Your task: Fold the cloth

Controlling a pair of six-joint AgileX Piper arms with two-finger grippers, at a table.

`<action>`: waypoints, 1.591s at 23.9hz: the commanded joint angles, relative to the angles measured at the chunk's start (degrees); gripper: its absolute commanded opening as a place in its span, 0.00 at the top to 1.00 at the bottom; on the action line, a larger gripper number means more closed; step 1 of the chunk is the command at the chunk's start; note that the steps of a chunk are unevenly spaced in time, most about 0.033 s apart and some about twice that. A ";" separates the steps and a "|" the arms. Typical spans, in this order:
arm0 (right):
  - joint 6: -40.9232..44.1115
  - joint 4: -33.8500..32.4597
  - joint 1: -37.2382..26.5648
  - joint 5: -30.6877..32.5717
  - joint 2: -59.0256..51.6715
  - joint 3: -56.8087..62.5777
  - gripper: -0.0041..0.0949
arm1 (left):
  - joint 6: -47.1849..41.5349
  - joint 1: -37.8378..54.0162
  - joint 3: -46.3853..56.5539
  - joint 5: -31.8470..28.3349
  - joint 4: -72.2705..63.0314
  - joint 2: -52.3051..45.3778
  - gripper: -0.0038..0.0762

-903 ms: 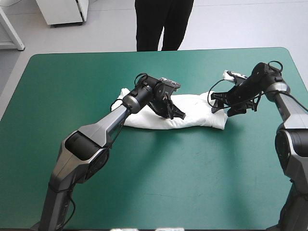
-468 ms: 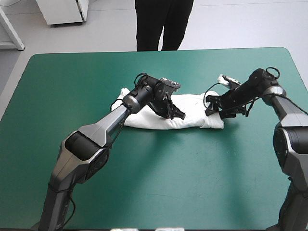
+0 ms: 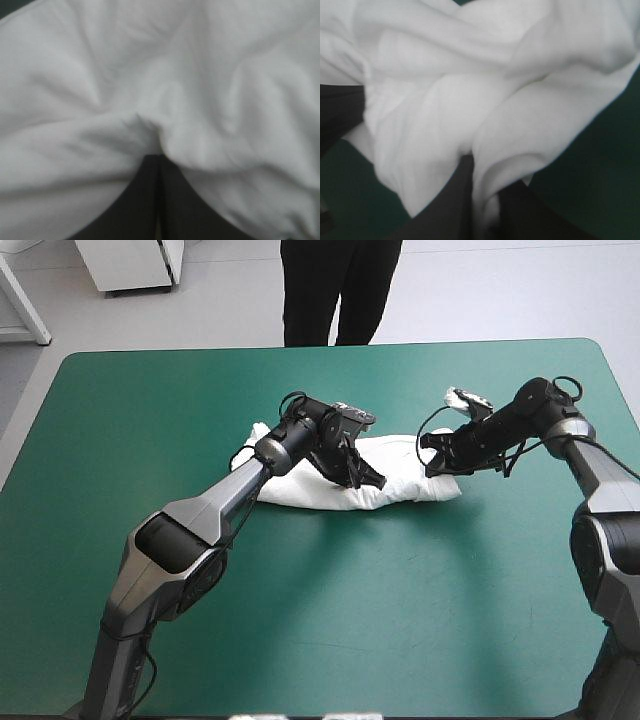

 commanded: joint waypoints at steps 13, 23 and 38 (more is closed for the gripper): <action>-1.21 9.37 1.83 4.39 -9.52 -9.54 0.97 | -1.02 -0.24 -1.62 1.05 -0.21 -6.45 0.96; -1.33 8.29 11.00 -0.70 -9.52 -11.85 0.97 | -4.82 -0.24 35.49 0.68 5.44 -38.38 0.96; -1.11 8.41 28.26 -17.52 0.19 -16.46 0.97 | -7.26 -0.24 43.78 11.53 5.01 -57.95 0.96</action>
